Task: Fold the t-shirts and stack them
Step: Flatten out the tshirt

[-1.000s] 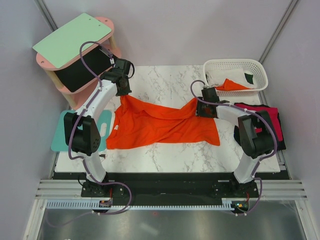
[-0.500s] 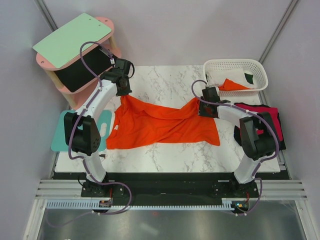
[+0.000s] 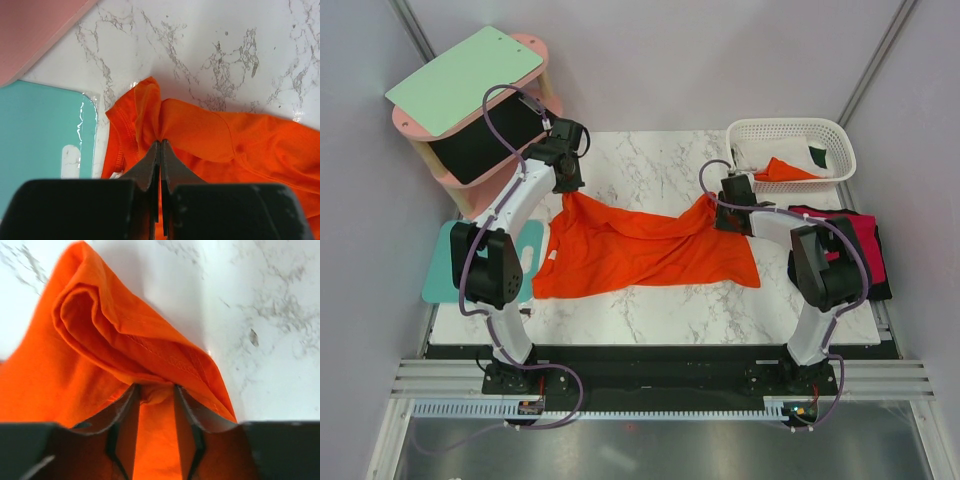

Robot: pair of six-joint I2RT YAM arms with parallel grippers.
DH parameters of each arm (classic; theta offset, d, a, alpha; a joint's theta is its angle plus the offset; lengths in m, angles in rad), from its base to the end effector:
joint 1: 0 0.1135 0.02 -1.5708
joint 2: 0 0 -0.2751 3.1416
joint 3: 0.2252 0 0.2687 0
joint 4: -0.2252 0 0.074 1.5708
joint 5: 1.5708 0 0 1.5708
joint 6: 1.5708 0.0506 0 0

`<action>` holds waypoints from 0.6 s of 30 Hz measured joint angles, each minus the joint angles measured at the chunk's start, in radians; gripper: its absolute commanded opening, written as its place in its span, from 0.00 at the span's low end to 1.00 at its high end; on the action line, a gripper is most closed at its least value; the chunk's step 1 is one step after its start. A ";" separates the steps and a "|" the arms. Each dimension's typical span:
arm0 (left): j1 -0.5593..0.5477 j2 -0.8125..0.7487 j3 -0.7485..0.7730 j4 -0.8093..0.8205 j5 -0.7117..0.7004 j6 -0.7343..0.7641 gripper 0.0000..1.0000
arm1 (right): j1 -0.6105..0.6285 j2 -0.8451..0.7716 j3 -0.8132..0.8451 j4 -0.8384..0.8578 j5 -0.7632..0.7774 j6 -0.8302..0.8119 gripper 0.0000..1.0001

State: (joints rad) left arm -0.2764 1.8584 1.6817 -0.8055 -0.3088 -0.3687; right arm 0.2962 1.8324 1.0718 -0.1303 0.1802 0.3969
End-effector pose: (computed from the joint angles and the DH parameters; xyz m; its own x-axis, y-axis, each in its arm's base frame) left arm 0.4220 -0.1037 0.2887 -0.7816 -0.1352 -0.6090 -0.1973 0.9797 0.0357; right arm 0.3853 0.1081 0.1459 -0.7553 0.1671 -0.6337 0.1221 0.9859 0.1145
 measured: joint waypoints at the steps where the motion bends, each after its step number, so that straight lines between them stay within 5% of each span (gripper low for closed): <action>1: 0.000 0.000 0.000 0.000 0.000 0.000 0.02 | 0.000 0.002 -0.001 0.014 -0.005 0.000 0.25; 7: 0.000 0.000 0.000 0.000 0.000 0.000 0.02 | 0.000 -0.001 -0.018 0.131 -0.050 0.013 0.07; 16: 0.000 0.031 0.027 -0.001 0.003 0.000 0.02 | 0.000 -0.109 -0.055 0.156 -0.043 0.019 0.03; 18: 0.000 0.065 0.065 -0.003 0.005 0.000 0.09 | 0.000 -0.134 -0.056 0.172 -0.039 0.019 0.02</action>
State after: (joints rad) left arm -0.2764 1.9236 1.7470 -0.8089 -0.3042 -0.3683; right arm 0.2962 1.6989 1.0161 0.0418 0.1410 0.4156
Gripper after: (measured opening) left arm 0.026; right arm 0.087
